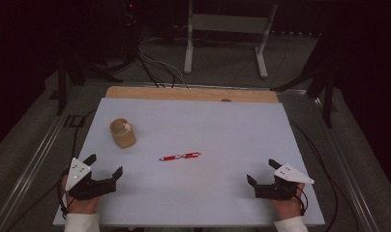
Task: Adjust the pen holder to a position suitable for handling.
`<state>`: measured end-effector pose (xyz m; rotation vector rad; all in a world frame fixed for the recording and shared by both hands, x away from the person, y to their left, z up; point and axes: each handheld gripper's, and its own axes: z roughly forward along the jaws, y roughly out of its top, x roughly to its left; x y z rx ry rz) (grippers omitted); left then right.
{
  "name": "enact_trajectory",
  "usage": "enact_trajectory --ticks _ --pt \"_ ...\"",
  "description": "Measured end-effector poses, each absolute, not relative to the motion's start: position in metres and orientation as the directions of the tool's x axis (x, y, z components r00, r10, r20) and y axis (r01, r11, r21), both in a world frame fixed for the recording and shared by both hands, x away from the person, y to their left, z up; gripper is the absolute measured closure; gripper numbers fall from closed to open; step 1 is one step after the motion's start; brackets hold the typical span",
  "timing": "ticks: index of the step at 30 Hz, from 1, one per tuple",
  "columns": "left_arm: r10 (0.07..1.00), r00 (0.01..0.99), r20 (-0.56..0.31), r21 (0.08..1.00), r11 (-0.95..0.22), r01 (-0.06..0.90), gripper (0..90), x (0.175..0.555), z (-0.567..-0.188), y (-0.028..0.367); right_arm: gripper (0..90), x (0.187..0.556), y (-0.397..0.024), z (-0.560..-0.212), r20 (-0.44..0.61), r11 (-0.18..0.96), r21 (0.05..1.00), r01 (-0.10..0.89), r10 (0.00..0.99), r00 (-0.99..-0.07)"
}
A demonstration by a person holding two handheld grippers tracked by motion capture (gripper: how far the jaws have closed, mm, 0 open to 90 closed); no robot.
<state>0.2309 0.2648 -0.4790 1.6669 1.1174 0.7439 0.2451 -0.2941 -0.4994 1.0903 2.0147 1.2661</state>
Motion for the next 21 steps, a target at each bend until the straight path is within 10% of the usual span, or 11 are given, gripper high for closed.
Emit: enact_trajectory --ticks 21 --pt "0.918 0.396 0.000 0.929 -0.147 0.341 0.2 0.264 -0.454 0.265 0.2 0.247 -0.296 -0.501 0.008 0.222 0.903 0.368 0.847 -0.531"
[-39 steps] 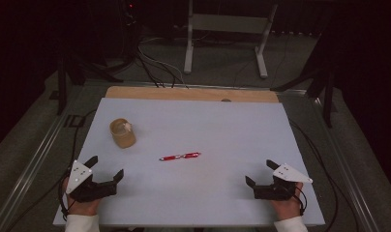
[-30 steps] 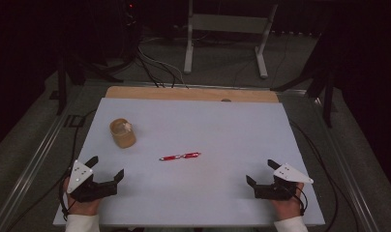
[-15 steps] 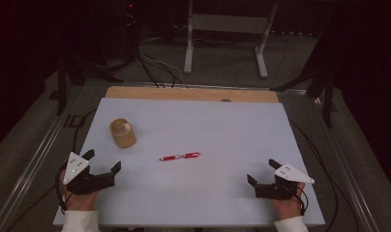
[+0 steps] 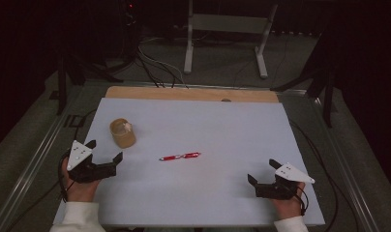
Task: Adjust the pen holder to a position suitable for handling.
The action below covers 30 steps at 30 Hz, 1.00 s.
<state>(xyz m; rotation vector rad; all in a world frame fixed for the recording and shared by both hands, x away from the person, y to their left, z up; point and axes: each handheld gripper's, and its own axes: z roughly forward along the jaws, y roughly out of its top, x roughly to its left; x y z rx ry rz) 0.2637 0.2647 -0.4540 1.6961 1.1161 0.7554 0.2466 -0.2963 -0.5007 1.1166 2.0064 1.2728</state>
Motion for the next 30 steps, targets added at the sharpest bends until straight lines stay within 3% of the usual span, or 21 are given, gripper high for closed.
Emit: enact_trajectory --ticks 30 --pt "0.903 0.428 0.016 0.921 -0.180 0.346 0.2 0.308 -0.448 0.250 0.2 0.248 -0.297 -0.501 0.014 0.212 0.906 0.366 0.850 -0.527"
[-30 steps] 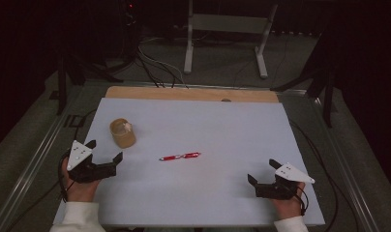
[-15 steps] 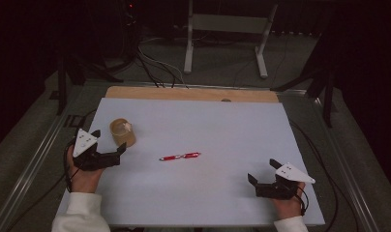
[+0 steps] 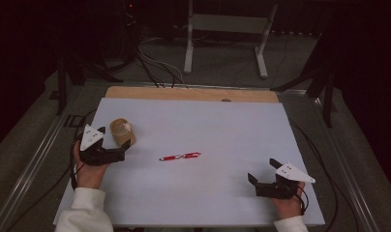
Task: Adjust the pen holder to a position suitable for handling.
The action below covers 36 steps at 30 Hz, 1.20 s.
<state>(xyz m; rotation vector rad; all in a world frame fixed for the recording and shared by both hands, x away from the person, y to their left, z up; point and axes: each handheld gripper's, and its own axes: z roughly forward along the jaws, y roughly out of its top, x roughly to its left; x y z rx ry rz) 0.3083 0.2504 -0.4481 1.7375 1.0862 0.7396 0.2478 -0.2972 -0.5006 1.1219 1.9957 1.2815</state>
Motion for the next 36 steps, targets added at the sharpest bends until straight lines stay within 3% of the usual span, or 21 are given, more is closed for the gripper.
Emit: enact_trajectory --ticks 30,36 --pt "0.896 0.440 0.070 0.890 -0.254 0.377 0.2 0.353 -0.450 0.237 0.2 0.249 -0.298 -0.501 0.018 0.207 0.907 0.366 0.851 -0.525" --pt "0.905 0.422 0.064 0.871 -0.256 0.419 0.3 0.364 -0.457 0.236 0.2 0.249 -0.298 -0.501 0.017 0.207 0.908 0.365 0.851 -0.525"
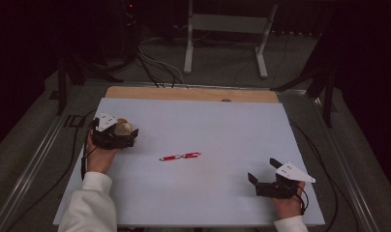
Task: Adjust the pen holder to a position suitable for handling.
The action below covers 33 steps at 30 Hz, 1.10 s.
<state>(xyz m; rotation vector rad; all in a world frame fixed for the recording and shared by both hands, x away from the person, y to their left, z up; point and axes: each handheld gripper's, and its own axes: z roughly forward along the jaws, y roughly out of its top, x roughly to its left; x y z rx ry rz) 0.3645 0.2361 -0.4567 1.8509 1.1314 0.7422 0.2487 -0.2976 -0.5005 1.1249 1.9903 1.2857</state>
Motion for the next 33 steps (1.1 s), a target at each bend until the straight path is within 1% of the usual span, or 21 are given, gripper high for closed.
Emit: enact_trajectory --ticks 6,11,12,13,15,16,17,18,19,22,23,24,25,27,28,32,33 --pt "0.912 0.410 0.019 0.840 -0.237 0.488 1.0 0.374 -0.467 0.238 0.2 0.249 -0.298 -0.500 0.018 0.206 0.908 0.365 0.851 -0.524" --pt "0.912 0.410 0.021 0.824 -0.248 0.509 1.7 0.377 -0.471 0.236 0.2 0.248 -0.298 -0.500 0.017 0.206 0.908 0.365 0.851 -0.525" --pt "0.915 0.403 0.021 0.810 -0.252 0.529 4.3 0.380 -0.475 0.235 0.2 0.248 -0.298 -0.500 0.019 0.205 0.908 0.365 0.851 -0.524" --pt "0.919 0.392 0.029 0.804 -0.255 0.538 5.6 0.381 -0.476 0.235 0.2 0.249 -0.298 -0.500 0.018 0.205 0.908 0.365 0.852 -0.524" --pt "0.921 0.388 0.028 0.799 -0.254 0.545 11.3 0.382 -0.477 0.235 0.2 0.249 -0.298 -0.500 0.018 0.205 0.908 0.365 0.852 -0.524" --pt "0.922 0.386 0.032 0.797 -0.257 0.547 11.3 0.382 -0.478 0.234 0.2 0.249 -0.298 -0.500 0.018 0.205 0.908 0.365 0.852 -0.524" --pt "0.923 0.383 0.037 0.793 -0.261 0.550 19.0 0.383 -0.479 0.233 0.2 0.249 -0.298 -0.500 0.018 0.205 0.908 0.365 0.852 -0.524" --pt "0.923 0.383 0.041 0.790 -0.265 0.553 19.0 0.383 -0.480 0.233 0.2 0.249 -0.298 -0.500 0.018 0.205 0.908 0.365 0.852 -0.524" --pt "0.921 0.384 0.058 0.783 -0.281 0.555 30.1 0.384 -0.481 0.231 0.2 0.249 -0.298 -0.500 0.018 0.205 0.908 0.365 0.852 -0.523" --pt "0.919 0.387 0.073 0.775 -0.297 0.558 41.0 0.384 -0.483 0.229 0.2 0.249 -0.298 -0.500 0.019 0.205 0.908 0.366 0.852 -0.523" --pt "0.919 0.385 0.083 0.768 -0.305 0.563 41.0 0.385 -0.484 0.229 0.2 0.249 -0.298 -0.500 0.019 0.204 0.908 0.366 0.852 -0.522" --pt "0.918 0.388 0.080 0.765 -0.306 0.567 44.4 0.386 -0.485 0.228 0.2 0.249 -0.298 -0.500 0.020 0.204 0.908 0.367 0.853 -0.522" --pt "0.916 0.392 0.083 0.761 -0.313 0.569 50.4 0.386 -0.486 0.228 0.2 0.249 -0.298 -0.500 0.020 0.203 0.908 0.367 0.852 -0.522" --pt "0.917 0.389 0.091 0.746 -0.321 0.583 59.1 0.387 -0.488 0.228 0.2 0.249 -0.298 -0.500 0.019 0.204 0.908 0.366 0.852 -0.524" --pt "0.917 0.390 0.085 0.748 -0.317 0.583 61.1 0.387 -0.489 0.228 0.2 0.249 -0.298 -0.500 0.018 0.205 0.908 0.364 0.851 -0.525" --pt "0.915 0.399 0.049 0.759 -0.294 0.581 64.1 0.388 -0.488 0.231 0.2 0.249 -0.298 -0.500 0.016 0.207 0.908 0.364 0.851 -0.525" --pt "0.914 0.402 0.055 0.757 -0.301 0.580 64.4 0.387 -0.488 0.230 0.2 0.249 -0.298 -0.500 0.016 0.207 0.908 0.364 0.851 -0.524"
